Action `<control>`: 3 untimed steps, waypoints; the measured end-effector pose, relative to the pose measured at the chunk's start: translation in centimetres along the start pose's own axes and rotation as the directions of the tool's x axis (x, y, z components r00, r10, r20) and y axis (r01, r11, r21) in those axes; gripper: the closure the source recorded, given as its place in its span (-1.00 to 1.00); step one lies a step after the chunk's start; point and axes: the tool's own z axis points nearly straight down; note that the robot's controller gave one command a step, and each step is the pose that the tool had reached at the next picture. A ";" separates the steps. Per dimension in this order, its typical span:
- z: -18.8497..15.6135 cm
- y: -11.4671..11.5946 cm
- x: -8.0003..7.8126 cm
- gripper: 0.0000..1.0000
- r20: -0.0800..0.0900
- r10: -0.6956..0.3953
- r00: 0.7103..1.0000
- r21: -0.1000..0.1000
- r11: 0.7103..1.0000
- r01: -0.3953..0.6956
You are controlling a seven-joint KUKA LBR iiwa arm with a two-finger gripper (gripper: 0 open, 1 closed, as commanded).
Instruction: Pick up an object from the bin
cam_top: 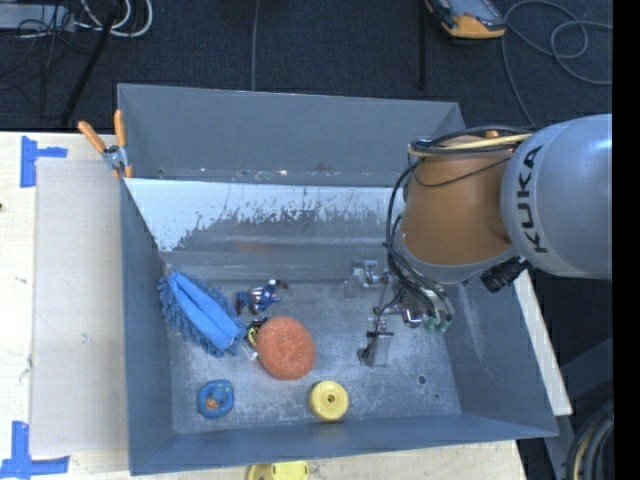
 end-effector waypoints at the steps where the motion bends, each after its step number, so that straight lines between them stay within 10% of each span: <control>1: -0.5 0.0 -0.1 -1.00 0.008 0.001 1.000 0.000 1.000 -0.001; 2: 4.1 4.5 3.0 -1.00 0.011 -0.028 1.000 0.001 1.000 0.028; 3: 3.6 9.1 0.5 -1.00 -0.001 -0.061 0.998 0.001 0.998 0.061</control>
Offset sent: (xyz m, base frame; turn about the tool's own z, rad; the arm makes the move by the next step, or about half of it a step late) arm -0.0418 0.0621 -0.0565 -0.0431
